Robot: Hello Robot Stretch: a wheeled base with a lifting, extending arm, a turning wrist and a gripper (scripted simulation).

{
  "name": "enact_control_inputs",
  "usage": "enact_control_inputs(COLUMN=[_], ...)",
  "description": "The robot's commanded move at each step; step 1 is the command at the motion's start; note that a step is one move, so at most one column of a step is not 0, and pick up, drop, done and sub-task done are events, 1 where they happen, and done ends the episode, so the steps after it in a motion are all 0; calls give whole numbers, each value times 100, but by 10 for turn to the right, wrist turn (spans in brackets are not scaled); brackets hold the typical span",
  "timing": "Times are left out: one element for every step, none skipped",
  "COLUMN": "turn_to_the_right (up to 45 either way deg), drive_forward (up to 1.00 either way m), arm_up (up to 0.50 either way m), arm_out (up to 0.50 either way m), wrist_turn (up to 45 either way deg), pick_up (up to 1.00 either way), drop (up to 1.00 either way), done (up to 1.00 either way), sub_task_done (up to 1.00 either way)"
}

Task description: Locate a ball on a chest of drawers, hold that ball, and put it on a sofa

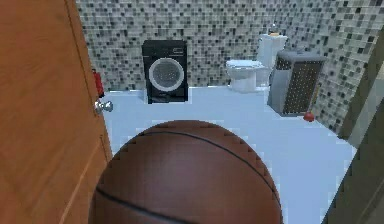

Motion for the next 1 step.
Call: enact_control_inputs(turn_to_the_right=[90], drive_forward=[0], arm_up=[0], arm_out=[0], wrist_turn=[0], pick_up=[0], drop=[0], done=[0], sub_task_done=[0])
